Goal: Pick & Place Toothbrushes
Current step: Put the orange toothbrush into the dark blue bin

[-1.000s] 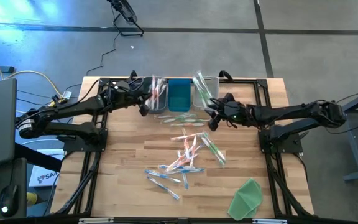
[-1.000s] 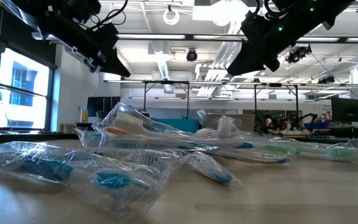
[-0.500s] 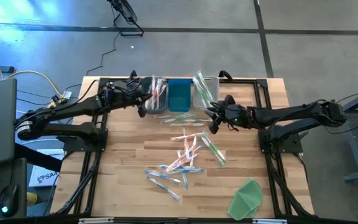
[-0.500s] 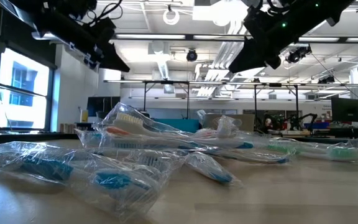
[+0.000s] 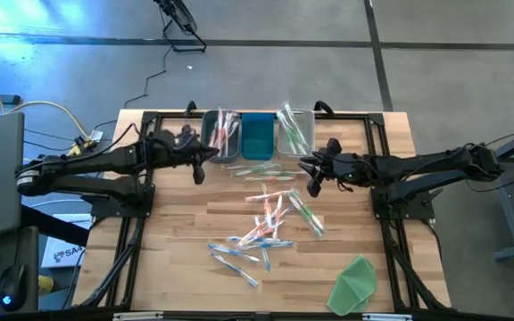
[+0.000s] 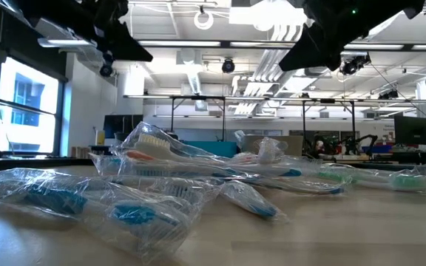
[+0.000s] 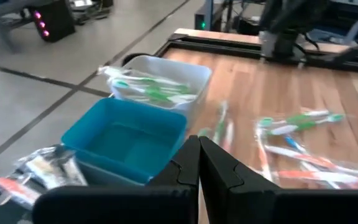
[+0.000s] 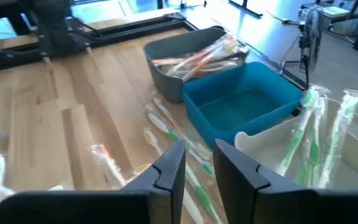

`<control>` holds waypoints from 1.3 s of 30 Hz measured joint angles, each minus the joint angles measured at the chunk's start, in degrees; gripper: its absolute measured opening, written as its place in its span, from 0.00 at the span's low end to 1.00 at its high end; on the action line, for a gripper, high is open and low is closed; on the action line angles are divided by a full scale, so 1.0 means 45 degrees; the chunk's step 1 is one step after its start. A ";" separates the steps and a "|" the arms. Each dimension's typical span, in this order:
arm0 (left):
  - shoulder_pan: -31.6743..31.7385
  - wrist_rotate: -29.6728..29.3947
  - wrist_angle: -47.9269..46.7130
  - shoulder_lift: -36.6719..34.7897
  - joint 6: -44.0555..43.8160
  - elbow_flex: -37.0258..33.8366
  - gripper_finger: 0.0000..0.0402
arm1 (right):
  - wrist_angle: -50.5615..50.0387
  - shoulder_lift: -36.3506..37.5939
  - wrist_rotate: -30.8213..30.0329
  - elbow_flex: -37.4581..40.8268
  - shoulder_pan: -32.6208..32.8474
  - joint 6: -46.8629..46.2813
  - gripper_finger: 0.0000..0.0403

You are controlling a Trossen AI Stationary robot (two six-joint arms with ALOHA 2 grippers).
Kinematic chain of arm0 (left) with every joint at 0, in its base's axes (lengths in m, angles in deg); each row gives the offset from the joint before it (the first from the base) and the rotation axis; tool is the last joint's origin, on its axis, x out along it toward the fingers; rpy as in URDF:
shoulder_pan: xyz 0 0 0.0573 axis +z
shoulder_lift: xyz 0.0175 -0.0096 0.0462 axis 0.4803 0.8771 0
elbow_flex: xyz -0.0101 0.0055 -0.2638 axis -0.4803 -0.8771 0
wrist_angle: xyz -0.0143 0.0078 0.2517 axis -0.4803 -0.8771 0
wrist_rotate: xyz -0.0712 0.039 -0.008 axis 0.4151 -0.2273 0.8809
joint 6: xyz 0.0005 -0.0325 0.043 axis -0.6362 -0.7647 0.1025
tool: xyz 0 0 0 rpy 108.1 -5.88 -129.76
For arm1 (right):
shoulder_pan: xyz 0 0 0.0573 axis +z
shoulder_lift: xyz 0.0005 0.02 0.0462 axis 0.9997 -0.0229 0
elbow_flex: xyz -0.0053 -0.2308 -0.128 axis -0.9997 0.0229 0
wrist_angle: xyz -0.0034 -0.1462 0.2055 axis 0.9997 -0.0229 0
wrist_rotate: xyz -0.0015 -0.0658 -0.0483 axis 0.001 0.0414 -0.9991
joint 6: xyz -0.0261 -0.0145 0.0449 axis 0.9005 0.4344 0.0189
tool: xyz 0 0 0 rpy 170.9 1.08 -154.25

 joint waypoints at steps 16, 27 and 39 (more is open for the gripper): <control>-0.4102 -0.2322 -0.0104 0.0398 -0.0481 0.0012 0.00 | -0.0440 0.0035 -0.0733 0.0000 0.2080 -0.0689 0.19; -0.5015 -0.2360 -0.0053 0.0636 -0.0481 0.0019 0.00 | -0.0817 0.0031 -0.0729 0.0000 0.2514 -0.0635 0.19; -0.4995 -0.1967 -0.0010 0.0622 -0.0753 0.0019 0.00 | -0.1094 0.0030 -0.0729 0.0000 0.2465 -0.0188 0.19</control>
